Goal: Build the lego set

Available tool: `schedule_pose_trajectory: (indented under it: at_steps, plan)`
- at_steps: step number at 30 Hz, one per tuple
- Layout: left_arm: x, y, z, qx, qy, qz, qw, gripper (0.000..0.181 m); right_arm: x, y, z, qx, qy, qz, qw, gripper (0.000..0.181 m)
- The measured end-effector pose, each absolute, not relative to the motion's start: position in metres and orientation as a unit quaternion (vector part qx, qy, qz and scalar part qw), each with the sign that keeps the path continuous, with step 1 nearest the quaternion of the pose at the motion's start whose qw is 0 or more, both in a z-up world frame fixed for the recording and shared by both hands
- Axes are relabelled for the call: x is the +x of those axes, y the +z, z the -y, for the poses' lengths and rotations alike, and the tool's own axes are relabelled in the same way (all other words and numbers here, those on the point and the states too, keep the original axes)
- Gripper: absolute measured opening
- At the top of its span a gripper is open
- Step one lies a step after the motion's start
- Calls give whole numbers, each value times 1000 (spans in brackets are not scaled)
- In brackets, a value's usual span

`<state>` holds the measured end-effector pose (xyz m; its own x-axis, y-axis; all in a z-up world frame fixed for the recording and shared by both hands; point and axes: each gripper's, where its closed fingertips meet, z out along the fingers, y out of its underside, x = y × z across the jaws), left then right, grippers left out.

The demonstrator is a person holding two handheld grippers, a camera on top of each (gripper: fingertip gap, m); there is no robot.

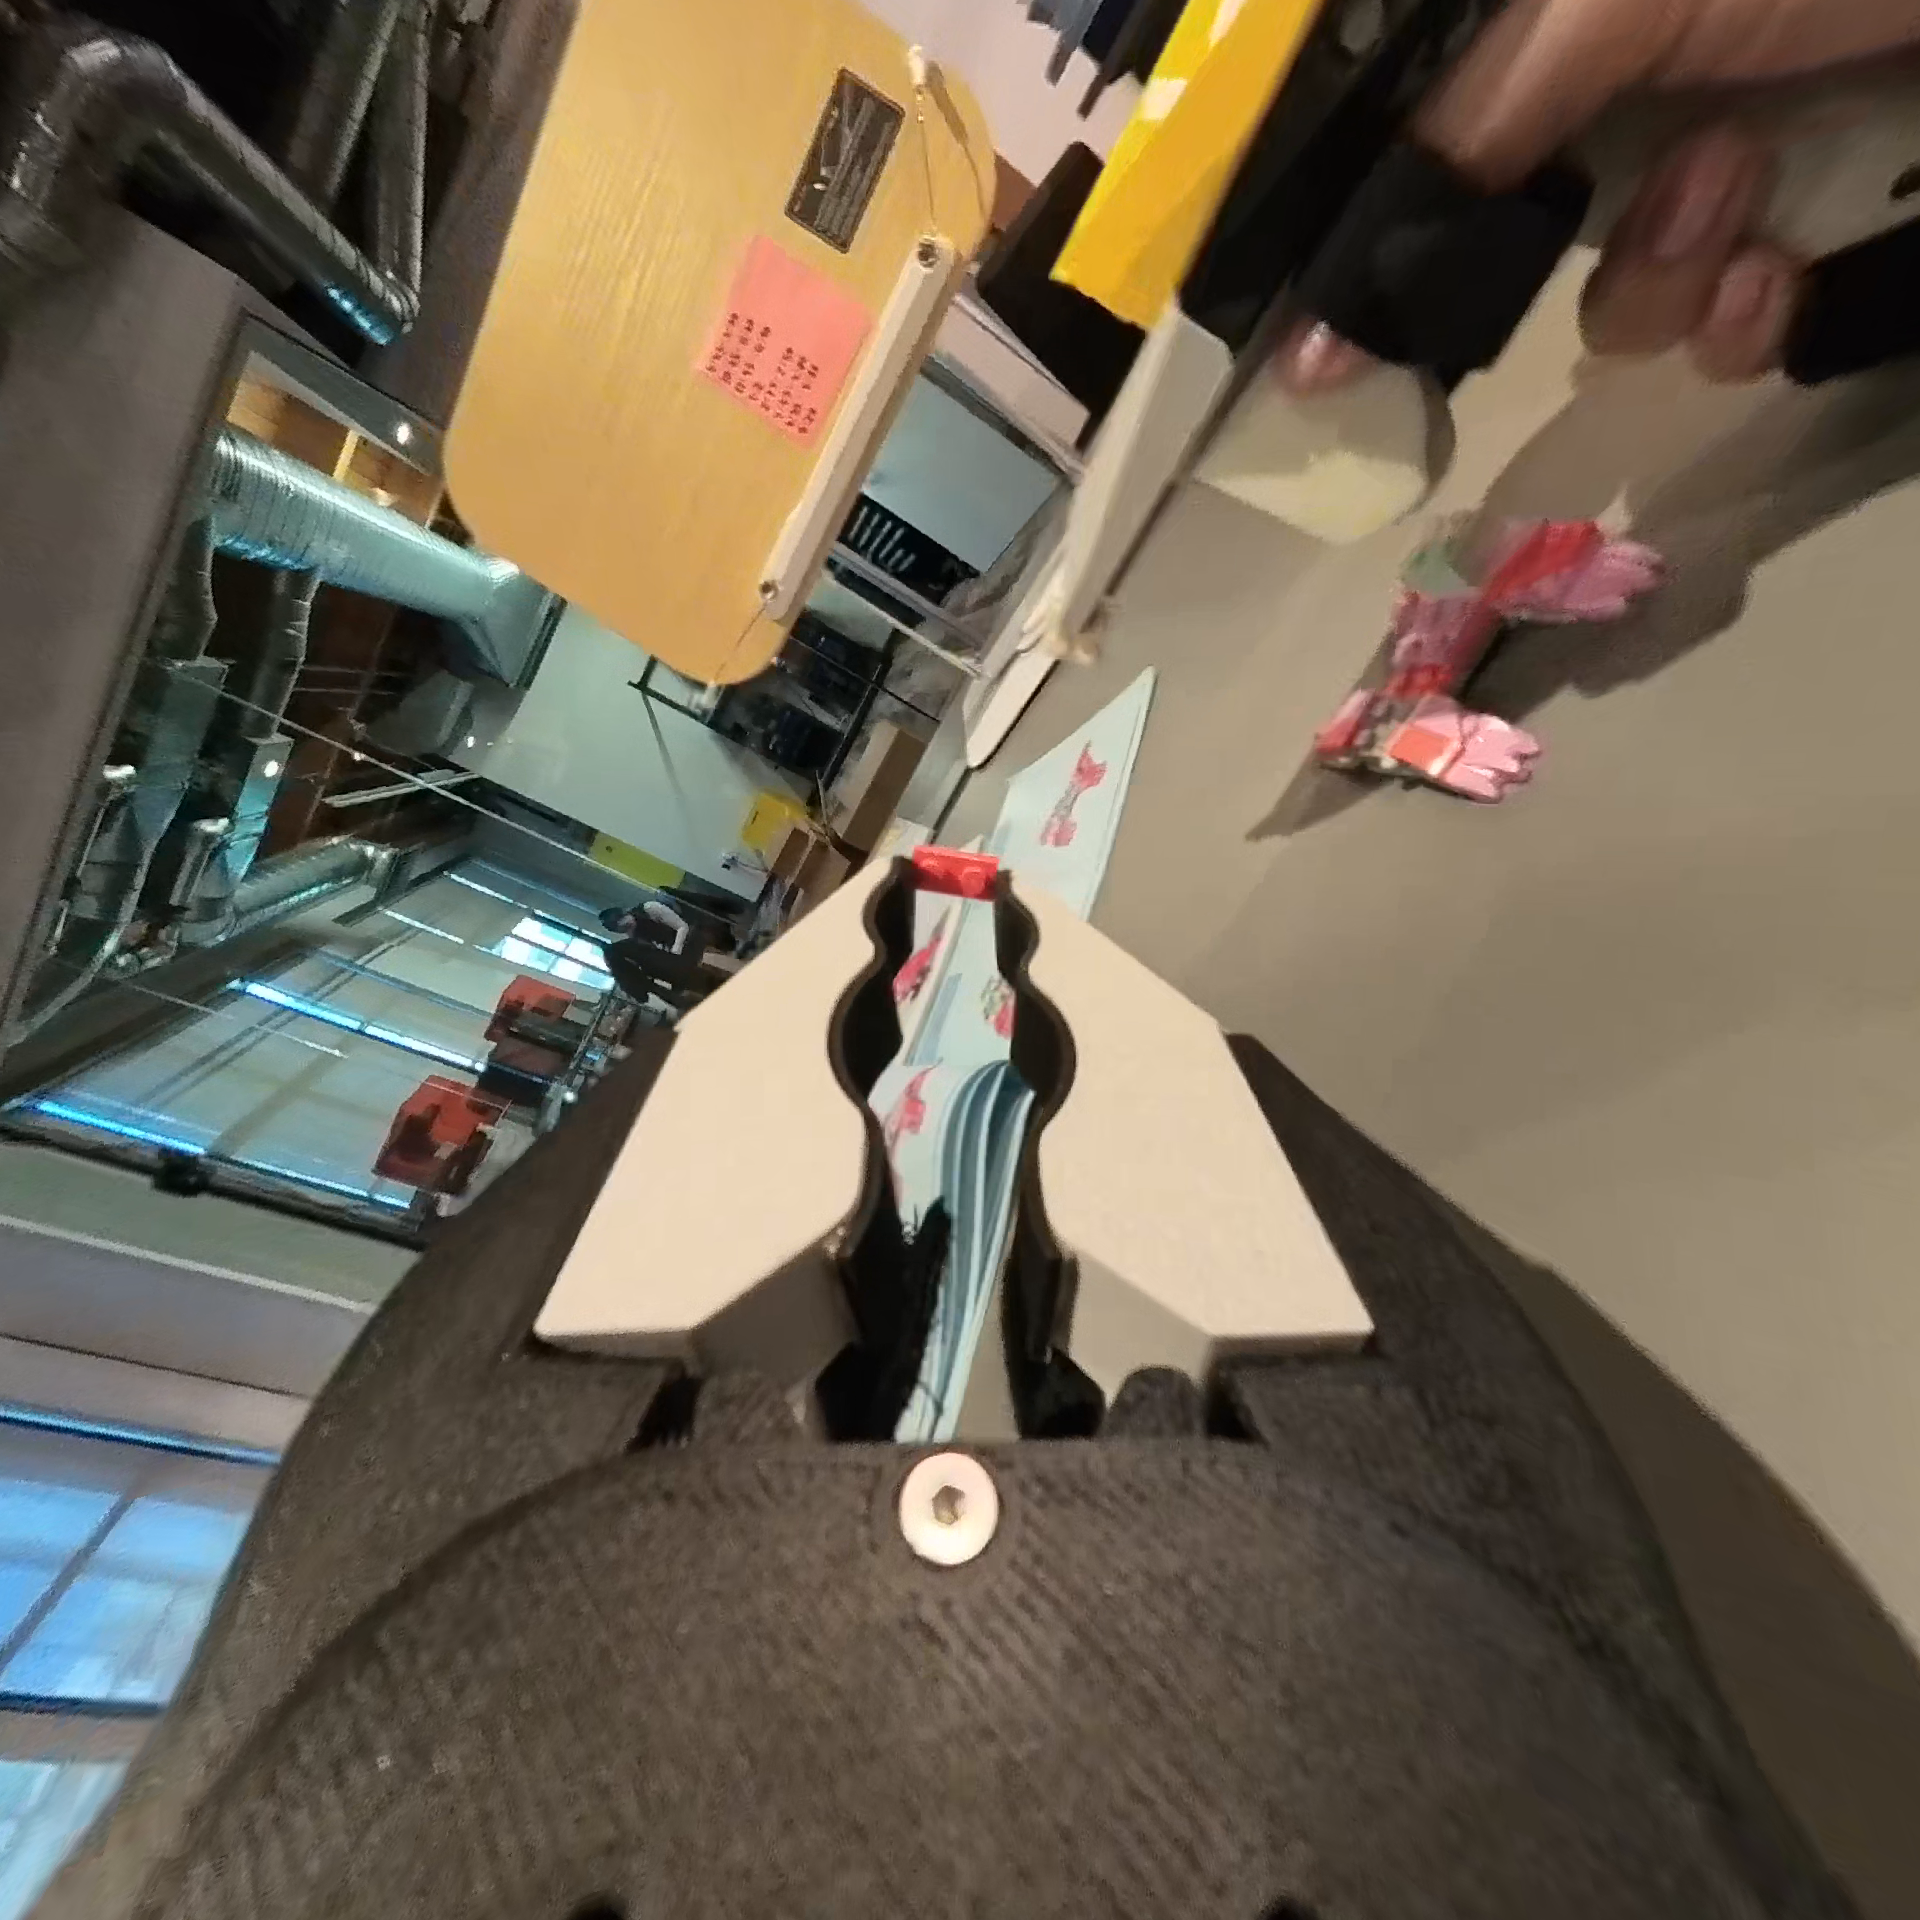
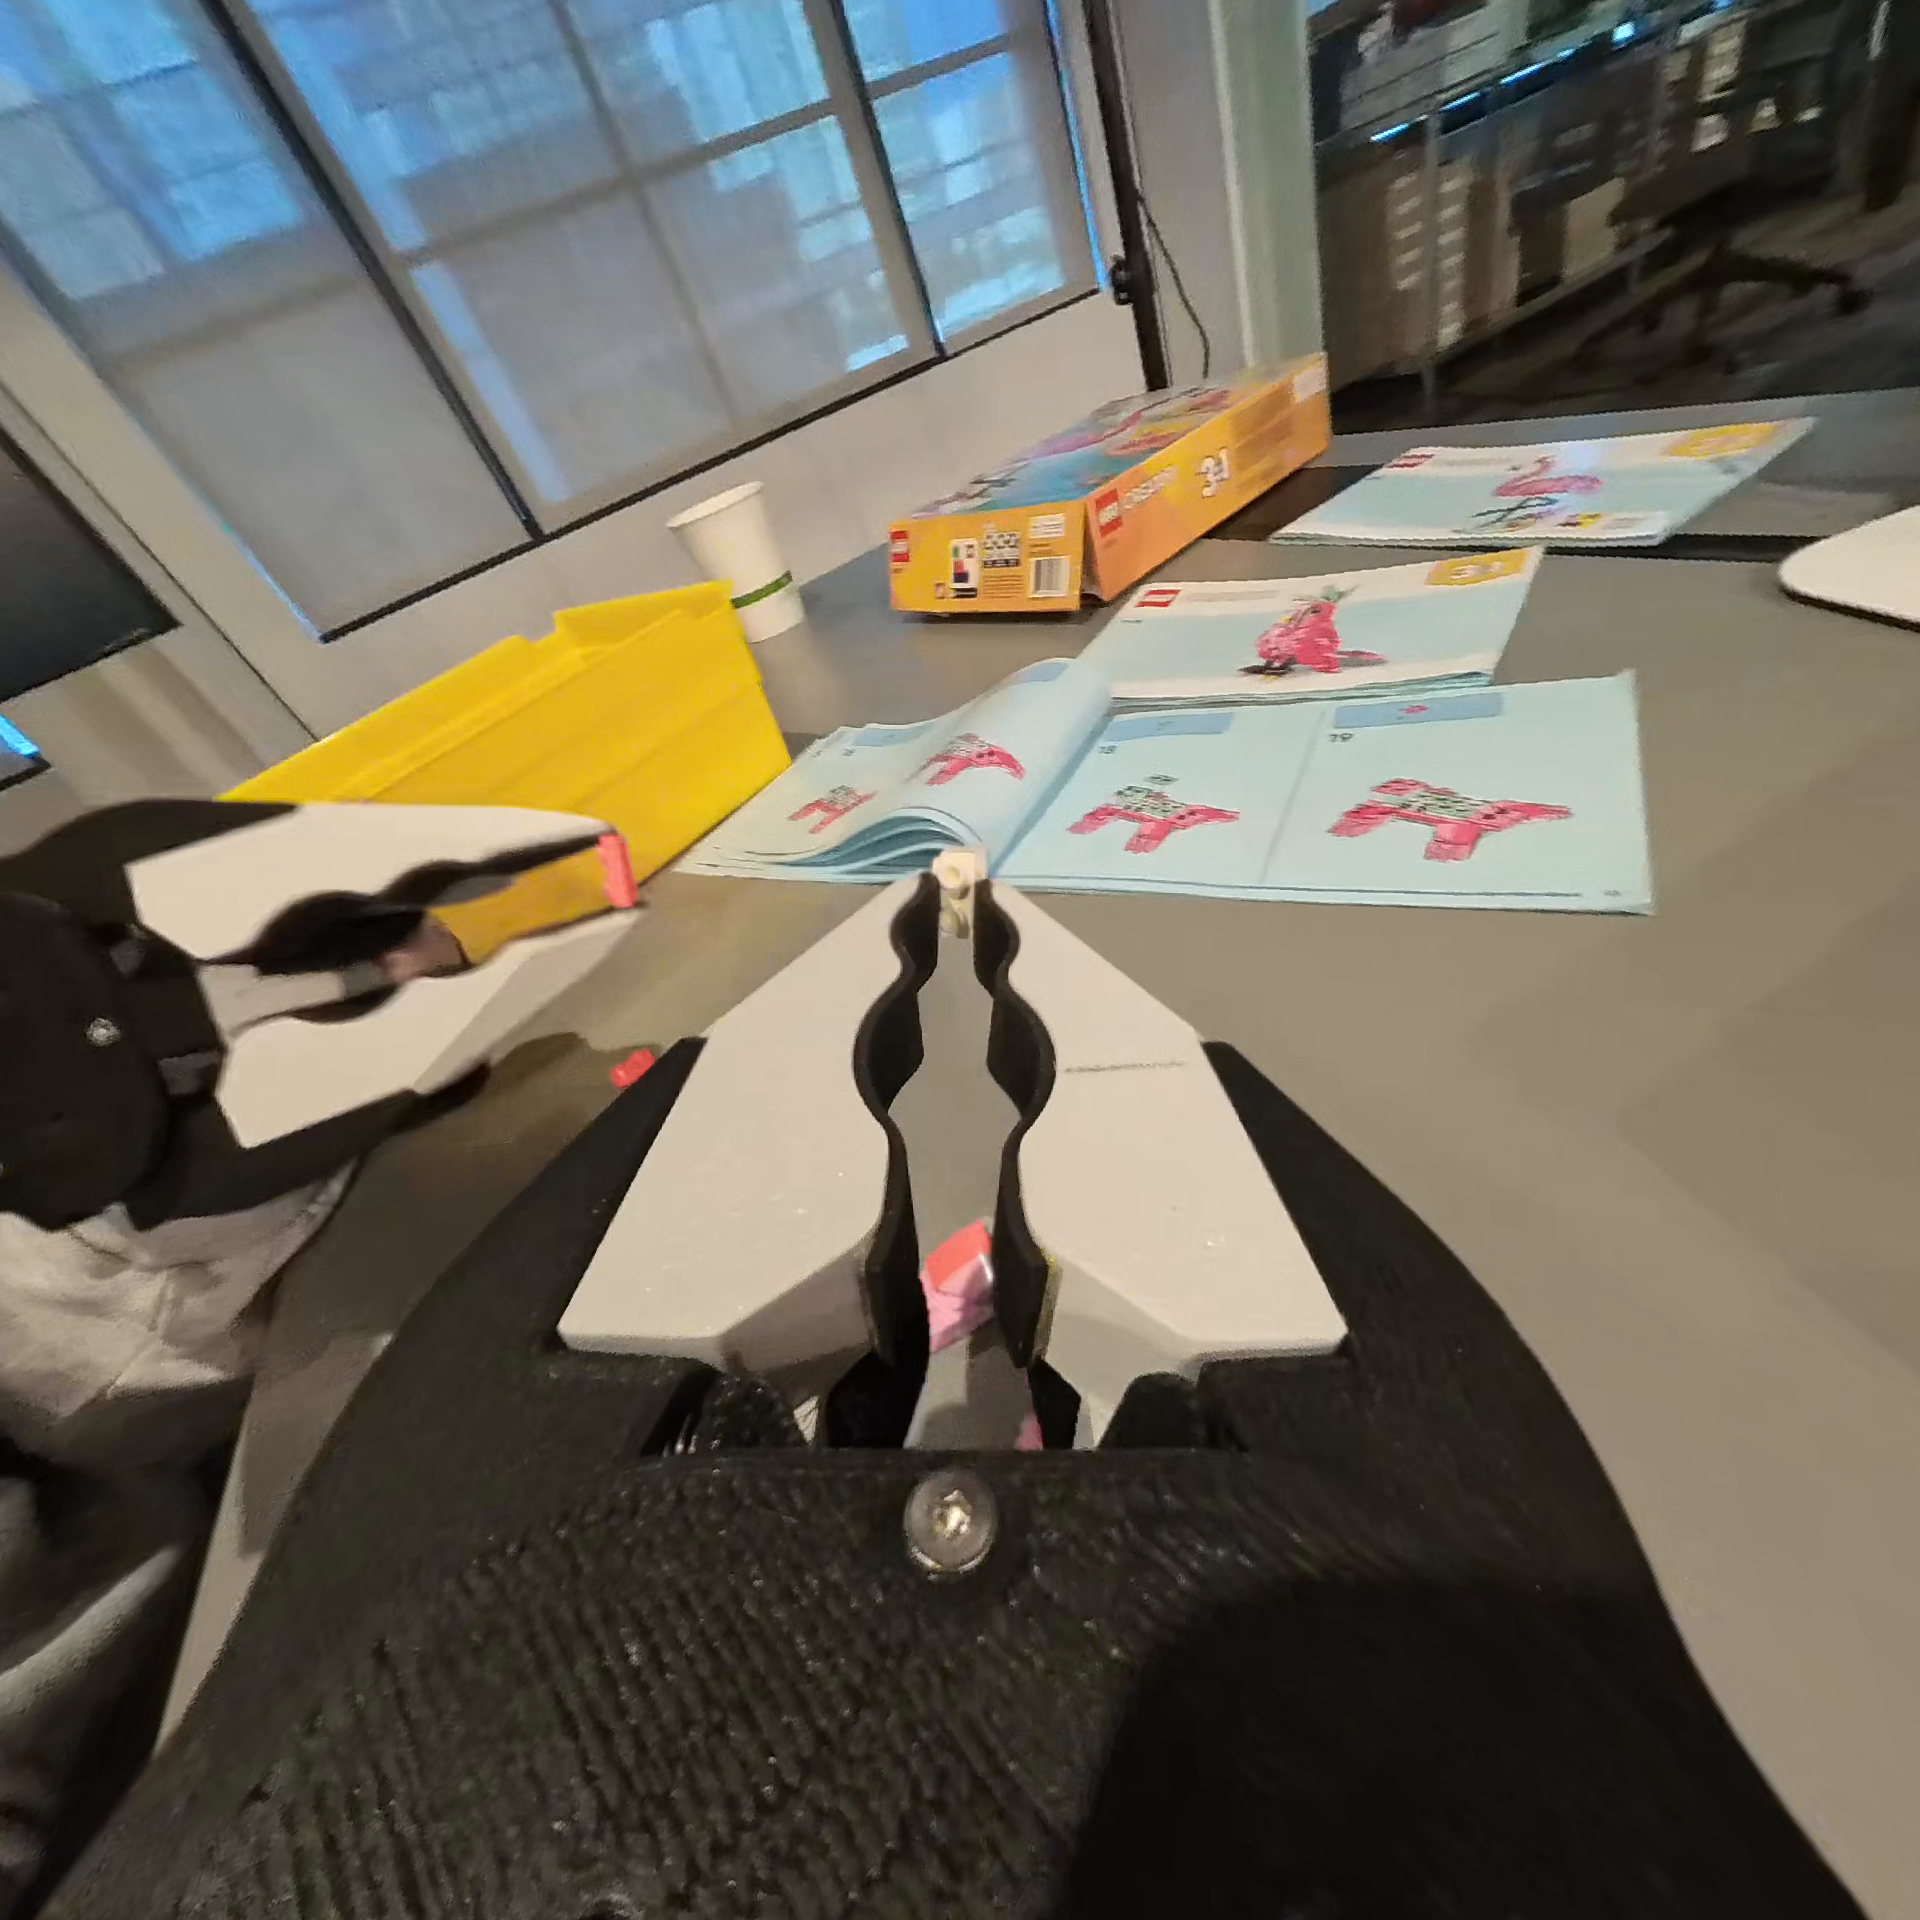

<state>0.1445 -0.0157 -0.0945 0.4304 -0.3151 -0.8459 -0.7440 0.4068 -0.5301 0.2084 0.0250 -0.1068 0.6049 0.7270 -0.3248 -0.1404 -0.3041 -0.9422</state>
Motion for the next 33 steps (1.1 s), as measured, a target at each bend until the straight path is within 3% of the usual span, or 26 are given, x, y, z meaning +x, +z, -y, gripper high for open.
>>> schedule_pose_trajectory:
  at_steps: [4, 8, 14, 20, 25, 33]
  plan:
    - [101, -41, 32, -577, 128, -444, 673, 15, 215, -105, -25, -705, 374, 217, 562, 5]
    - [8, -17, 26, -697, 99, -340, 624, 15, 215, -99, -24, -696, 393, 211, 562, 5]
    - [-116, -77, 17, -853, 115, -206, 466, 15, 211, -87, -14, -651, 565, 149, 485, 5]
    - [-147, -123, 21, -899, 134, -181, 377, 54, 218, -86, -17, -635, 610, 114, 460, 5]
    - [-149, -127, 20, -915, 79, -139, 371, 88, 216, -87, -16, -640, 603, 124, 459, 5]
    - [-137, -71, 20, -861, -4, -110, 497, 95, 222, -81, -18, -638, 577, 131, 493, 5]
